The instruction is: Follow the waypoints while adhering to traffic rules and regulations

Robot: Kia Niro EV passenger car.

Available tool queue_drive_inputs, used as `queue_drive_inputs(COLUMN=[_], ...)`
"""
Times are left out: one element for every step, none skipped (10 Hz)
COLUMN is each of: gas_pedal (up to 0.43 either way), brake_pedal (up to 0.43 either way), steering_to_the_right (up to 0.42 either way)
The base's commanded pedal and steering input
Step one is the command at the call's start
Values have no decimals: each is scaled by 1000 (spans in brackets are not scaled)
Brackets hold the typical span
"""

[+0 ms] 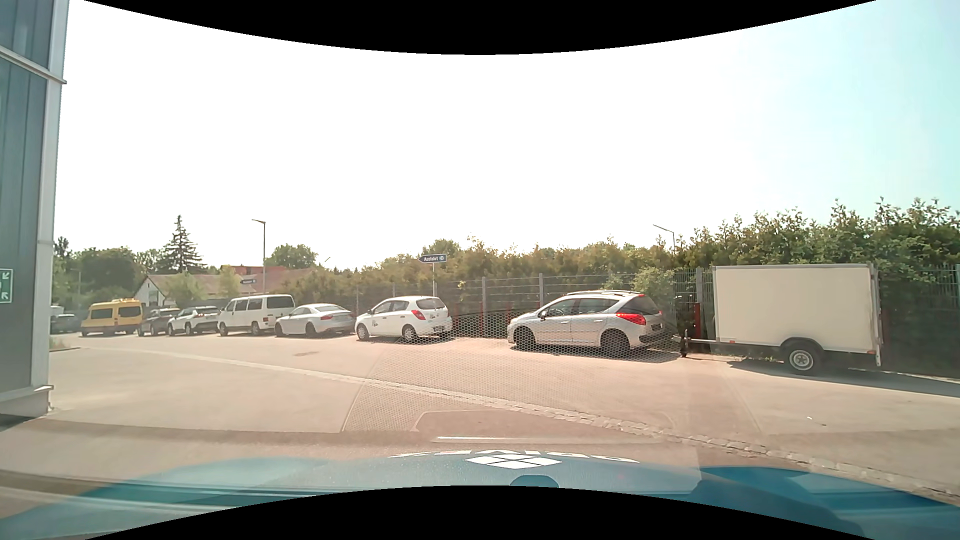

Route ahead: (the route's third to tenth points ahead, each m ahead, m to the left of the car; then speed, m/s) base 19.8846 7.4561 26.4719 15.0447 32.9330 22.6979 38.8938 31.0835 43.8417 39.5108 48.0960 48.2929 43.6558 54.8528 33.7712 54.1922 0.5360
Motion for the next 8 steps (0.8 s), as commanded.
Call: queue_drive_inputs(gas_pedal=[47,59,67,67,67,87,87,87], brake_pedal=[0,0,0,0,0,0,0,0], steering_to_the_right=[-1,-1,-1,-1,-1,-1,-1,-1])
